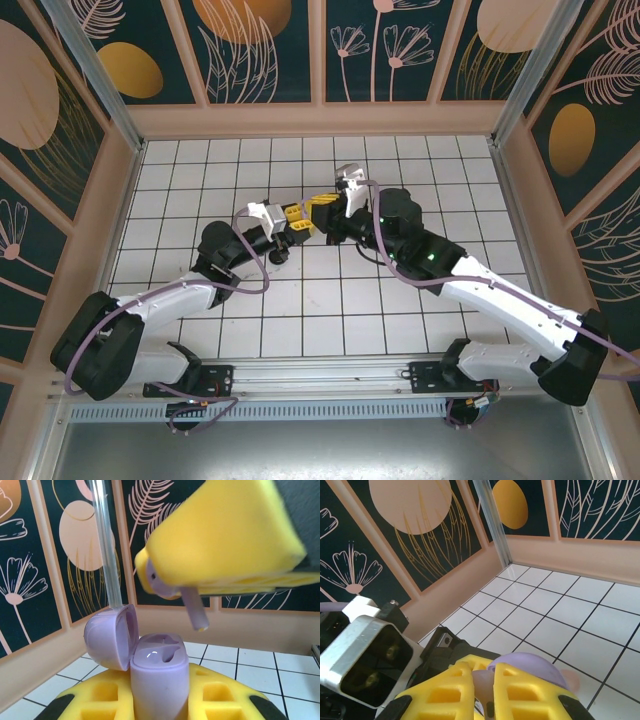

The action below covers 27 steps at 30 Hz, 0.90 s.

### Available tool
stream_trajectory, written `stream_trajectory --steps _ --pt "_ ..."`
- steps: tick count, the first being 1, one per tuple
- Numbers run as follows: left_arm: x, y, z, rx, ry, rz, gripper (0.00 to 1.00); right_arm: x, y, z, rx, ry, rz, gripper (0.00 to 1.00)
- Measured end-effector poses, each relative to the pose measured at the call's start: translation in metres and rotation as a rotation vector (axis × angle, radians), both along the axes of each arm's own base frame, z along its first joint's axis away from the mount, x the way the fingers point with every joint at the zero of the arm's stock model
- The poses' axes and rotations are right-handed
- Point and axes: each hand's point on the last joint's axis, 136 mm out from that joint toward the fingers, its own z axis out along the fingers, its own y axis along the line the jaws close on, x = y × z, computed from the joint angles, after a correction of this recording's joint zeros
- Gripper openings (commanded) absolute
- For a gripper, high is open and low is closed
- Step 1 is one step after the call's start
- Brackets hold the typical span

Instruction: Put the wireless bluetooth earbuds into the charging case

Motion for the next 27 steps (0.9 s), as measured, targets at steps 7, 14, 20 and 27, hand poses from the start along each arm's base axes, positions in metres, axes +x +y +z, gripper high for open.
stream_trajectory --steps 7,14,20,27 --pt "-0.0008 -0.0003 0.0006 -0.001 -0.002 -0.004 0.0 0.0027 0.0008 -0.0094 -0.016 0.011 -0.01 0.12" --pt "-0.0008 -0.0004 0.0006 -0.002 0.001 -0.004 0.0 0.0041 0.0003 -0.0096 -0.015 0.008 -0.018 0.11" --pt "-0.0009 -0.0004 0.0006 -0.002 0.001 -0.004 0.0 0.0038 0.0008 -0.0081 -0.009 0.006 -0.015 0.1" --pt "-0.0048 -0.0031 0.0006 -0.001 -0.001 -0.022 0.0 0.0025 0.0004 -0.0015 0.01 -0.006 -0.01 0.1"
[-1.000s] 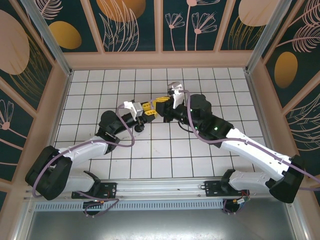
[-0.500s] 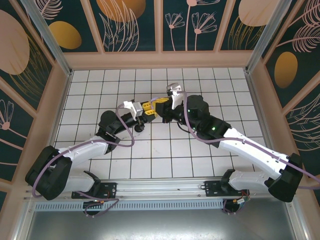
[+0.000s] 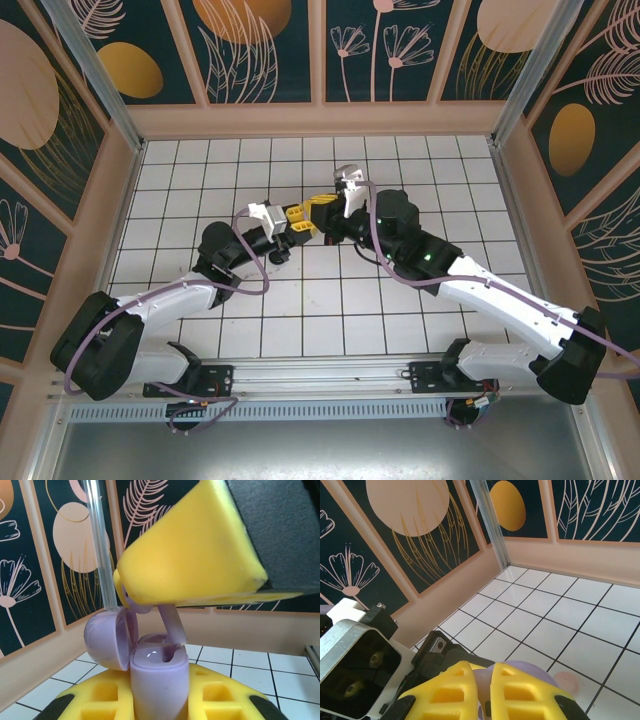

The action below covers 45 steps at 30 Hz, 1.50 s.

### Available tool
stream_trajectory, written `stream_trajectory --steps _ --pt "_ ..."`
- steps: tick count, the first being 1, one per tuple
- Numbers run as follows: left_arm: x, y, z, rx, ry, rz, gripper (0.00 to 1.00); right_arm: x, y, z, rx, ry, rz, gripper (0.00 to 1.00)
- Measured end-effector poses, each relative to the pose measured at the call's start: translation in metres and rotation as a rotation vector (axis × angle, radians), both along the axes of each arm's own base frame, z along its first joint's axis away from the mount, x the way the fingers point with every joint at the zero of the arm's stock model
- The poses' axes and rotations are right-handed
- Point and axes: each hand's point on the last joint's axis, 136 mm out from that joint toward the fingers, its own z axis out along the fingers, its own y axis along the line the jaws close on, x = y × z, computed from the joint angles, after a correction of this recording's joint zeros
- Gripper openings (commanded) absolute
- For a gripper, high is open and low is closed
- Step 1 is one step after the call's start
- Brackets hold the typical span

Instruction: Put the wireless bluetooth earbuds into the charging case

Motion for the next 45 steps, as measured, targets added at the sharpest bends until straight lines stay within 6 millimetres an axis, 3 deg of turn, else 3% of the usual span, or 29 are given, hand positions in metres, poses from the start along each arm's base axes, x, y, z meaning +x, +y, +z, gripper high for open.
stream_trajectory --steps 18,45 --pt "-0.003 -0.002 -0.001 0.004 0.001 -0.014 0.0 0.012 -0.007 -0.003 0.005 0.005 -0.033 0.08" --pt "-0.001 -0.004 -0.001 0.006 0.005 -0.014 0.0 0.005 -0.011 -0.004 0.028 0.018 -0.019 0.06"
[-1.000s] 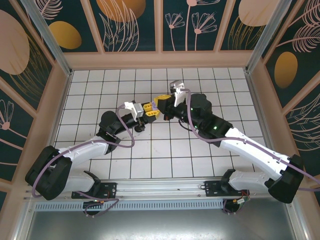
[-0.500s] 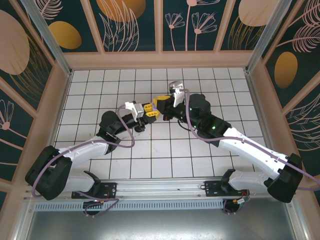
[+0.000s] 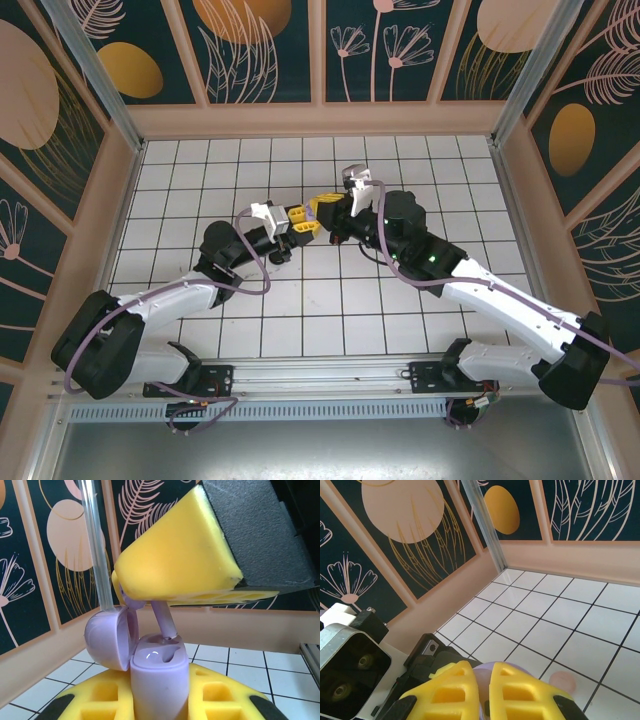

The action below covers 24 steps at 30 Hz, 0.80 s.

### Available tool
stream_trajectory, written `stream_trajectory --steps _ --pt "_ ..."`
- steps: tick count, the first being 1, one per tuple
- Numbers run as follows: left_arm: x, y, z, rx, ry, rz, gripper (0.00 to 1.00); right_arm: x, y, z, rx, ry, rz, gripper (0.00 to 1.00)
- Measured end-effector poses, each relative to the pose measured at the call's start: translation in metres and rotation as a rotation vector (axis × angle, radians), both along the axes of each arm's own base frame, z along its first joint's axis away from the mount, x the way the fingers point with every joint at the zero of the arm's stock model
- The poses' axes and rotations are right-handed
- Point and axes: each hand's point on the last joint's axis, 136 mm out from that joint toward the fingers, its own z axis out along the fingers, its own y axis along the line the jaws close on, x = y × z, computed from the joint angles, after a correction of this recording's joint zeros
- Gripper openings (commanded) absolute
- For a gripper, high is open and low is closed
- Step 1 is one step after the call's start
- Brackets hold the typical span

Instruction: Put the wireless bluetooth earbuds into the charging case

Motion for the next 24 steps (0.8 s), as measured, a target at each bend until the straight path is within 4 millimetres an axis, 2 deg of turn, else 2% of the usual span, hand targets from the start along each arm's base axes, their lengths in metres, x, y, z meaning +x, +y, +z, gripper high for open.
stream_trajectory --steps 14,17,24 --pt "0.002 -0.001 -0.001 0.005 0.007 0.003 0.0 -0.005 0.004 -0.004 -0.013 0.011 0.021 0.05" --pt "0.003 -0.001 0.002 0.001 0.001 0.005 0.0 -0.011 0.007 -0.012 -0.034 0.029 0.041 0.05" --pt "0.003 -0.002 0.001 0.003 0.004 0.004 0.0 -0.009 0.006 -0.012 -0.038 0.026 0.031 0.04"
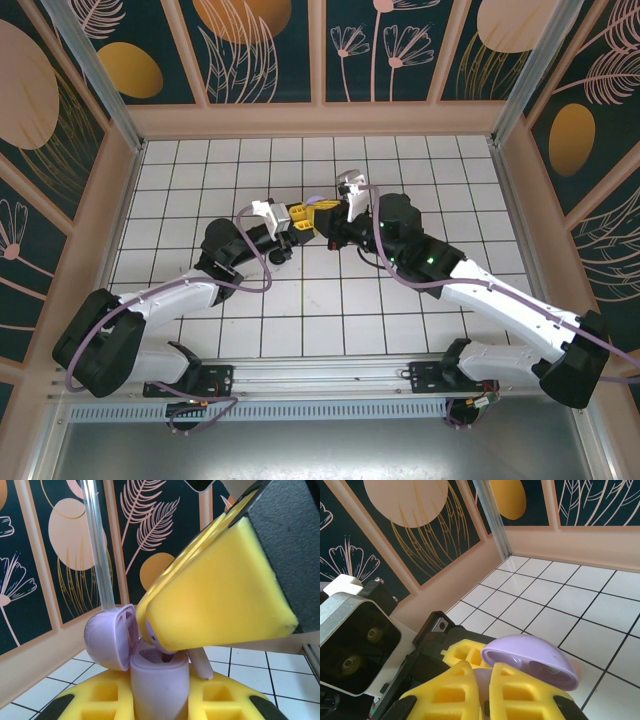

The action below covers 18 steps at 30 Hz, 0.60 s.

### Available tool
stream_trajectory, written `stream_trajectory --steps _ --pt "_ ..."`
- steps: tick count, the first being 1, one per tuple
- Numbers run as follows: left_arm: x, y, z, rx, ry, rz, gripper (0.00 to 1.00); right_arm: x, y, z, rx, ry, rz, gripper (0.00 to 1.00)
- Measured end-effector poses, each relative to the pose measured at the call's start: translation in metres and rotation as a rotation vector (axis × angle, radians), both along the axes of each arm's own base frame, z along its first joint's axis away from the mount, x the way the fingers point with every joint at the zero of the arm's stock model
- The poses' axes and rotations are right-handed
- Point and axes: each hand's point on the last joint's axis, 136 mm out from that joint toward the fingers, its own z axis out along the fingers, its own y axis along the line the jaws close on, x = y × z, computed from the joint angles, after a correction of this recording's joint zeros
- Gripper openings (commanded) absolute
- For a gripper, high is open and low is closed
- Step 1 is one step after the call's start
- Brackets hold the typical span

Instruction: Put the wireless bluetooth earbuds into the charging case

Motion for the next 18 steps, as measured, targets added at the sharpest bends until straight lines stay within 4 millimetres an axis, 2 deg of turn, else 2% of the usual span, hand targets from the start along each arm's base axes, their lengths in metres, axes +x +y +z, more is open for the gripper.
stream_trajectory --steps 6,13,18 --pt "0.0 0.0 0.001 -0.002 -0.002 0.0 0.0 0.001 0.0 0.005 0.0 0.0 -0.004 0.04" --pt "-0.001 0.001 0.007 -0.017 -0.022 -0.001 0.0 0.001 0.0 0.035 0.046 -0.036 -0.003 0.04" --pt "-0.001 0.001 0.007 -0.018 -0.024 -0.001 0.0 0.002 -0.001 0.04 0.053 -0.044 -0.012 0.04"
